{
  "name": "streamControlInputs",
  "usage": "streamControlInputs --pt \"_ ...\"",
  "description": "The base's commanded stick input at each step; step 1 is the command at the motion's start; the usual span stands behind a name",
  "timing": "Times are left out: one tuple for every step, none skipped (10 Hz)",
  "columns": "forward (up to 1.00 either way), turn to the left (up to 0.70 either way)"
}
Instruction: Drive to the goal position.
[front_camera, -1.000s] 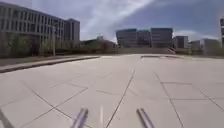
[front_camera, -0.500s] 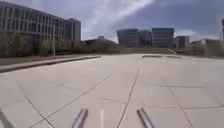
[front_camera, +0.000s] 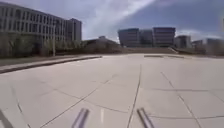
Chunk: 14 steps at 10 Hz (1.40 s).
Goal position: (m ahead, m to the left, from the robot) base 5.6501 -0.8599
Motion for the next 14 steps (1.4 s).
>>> streamControlInputs --pt "0.50 0.00" --pt "0.50 0.00" --pt "0.50 0.00" --pt "0.50 0.00" --pt "0.50 0.00" --pt "0.50 0.00" --pt "0.50 0.00" --pt "0.50 0.00" --pt "0.50 0.00" --pt "0.50 0.00" --pt "0.50 0.00" --pt "0.50 0.00" --pt "0.50 0.00" --pt "0.50 0.00"
